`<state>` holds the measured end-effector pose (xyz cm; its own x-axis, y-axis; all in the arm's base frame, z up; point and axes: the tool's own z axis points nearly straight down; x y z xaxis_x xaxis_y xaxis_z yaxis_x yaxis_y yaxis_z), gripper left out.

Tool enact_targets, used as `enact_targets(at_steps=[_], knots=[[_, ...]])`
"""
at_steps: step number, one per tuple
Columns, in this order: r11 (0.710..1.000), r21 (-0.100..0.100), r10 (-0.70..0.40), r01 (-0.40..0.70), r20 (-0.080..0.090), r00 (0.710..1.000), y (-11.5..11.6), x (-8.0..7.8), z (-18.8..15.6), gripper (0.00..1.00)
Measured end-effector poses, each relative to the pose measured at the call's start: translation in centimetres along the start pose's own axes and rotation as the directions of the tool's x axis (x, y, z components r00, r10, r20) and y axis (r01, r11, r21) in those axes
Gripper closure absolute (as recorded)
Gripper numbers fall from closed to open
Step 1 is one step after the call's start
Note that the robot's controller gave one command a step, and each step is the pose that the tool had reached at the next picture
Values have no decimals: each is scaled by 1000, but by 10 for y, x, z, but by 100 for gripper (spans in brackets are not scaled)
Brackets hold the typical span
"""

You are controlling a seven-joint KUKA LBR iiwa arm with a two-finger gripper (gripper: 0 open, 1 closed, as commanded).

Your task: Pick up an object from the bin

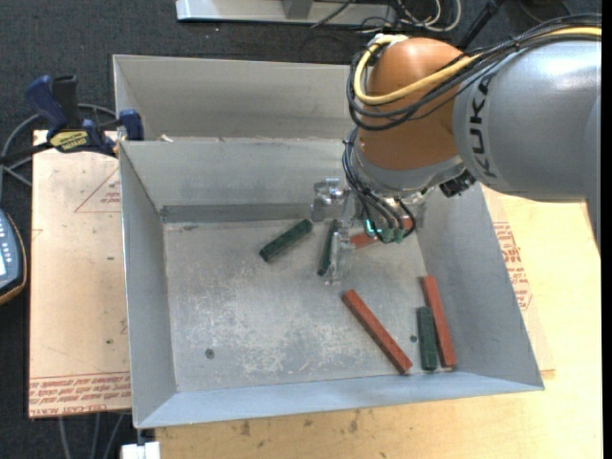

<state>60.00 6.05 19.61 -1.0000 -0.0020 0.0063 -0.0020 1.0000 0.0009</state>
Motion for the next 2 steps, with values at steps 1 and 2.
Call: enact_targets(at_steps=[1, 2], knots=[[923, 2, -386, 386, 10, 922, 10, -48, 127, 0], [935, 7, -355, 355, 12, 935, -65, -53, 93, 0]])
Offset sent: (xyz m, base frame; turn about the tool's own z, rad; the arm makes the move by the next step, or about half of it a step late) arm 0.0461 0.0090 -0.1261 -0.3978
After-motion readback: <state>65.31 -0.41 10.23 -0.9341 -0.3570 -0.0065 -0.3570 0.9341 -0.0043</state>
